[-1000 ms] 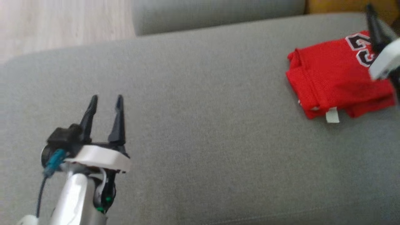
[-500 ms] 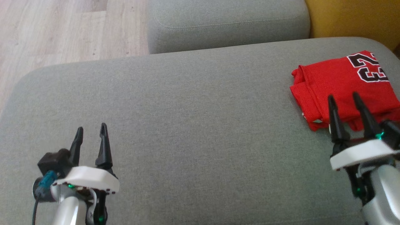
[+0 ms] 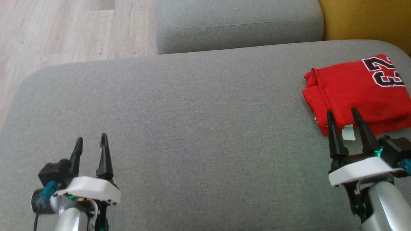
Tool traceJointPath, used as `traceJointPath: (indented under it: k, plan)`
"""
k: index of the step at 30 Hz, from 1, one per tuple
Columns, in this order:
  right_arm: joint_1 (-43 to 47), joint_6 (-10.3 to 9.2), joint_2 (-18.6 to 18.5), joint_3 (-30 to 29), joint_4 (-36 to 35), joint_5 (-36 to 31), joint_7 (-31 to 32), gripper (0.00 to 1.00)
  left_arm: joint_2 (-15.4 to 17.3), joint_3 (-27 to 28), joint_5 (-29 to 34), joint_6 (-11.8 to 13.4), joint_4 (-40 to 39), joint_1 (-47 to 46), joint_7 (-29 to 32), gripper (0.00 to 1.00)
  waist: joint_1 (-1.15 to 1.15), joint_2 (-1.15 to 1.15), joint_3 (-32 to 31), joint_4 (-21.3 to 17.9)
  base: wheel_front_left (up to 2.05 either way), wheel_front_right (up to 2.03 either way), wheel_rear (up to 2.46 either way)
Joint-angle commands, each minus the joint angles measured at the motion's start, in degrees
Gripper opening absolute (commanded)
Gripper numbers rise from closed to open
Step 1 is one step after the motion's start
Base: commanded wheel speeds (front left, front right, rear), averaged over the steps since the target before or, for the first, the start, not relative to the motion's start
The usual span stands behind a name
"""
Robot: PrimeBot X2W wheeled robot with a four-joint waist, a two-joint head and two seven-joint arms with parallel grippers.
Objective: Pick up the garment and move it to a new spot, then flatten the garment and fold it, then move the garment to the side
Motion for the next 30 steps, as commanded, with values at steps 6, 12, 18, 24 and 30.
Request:
traceJointPath:
  k: [6, 12, 18, 24, 30]
  plan:
    - [-1.2, -0.04, 0.3, 1.4, -1.4, -0.2, -0.8, 1.00, -0.2, 3.1, 1.1, -0.9, -2.1, -1.9, -0.7, 1.00, 0.00, 0.00, -0.1, 0.2, 0.00, 0.00, 0.00]
    - [0.5, 0.00, 1.3, 0.5, 2.0, 0.0, 0.1, 0.00, -1.1, 0.9, 1.2, -1.0, 1.4, 0.8, 0.2, 0.00, 0.00, 0.00, -0.2, 0.1, 0.00, 0.00, 0.00]
    - [1.5, 0.00, 2.0, 0.1, 3.0, 2.7, 0.9, 0.00, -1.3, 1.5, -1.6, -1.2, 2.9, 1.3, 1.3, 0.00, 0.00, 0.00, -0.1, 0.1, 0.00, 0.00, 0.00]
    - [1.6, 0.00, 2.4, -0.6, 2.7, 6.2, 1.8, 0.00, -1.3, 1.7, -5.5, -1.5, 2.4, 1.2, 2.1, 0.00, 0.00, 0.00, 0.0, 0.1, 0.00, 0.00, 0.00]
    - [1.6, -0.01, 2.7, -1.2, 2.4, 9.1, 2.6, 0.00, -1.3, 1.9, -8.7, -1.7, 2.0, 1.2, 2.9, 0.00, 0.00, 0.00, 0.0, 0.1, 0.00, 0.00, 0.00]
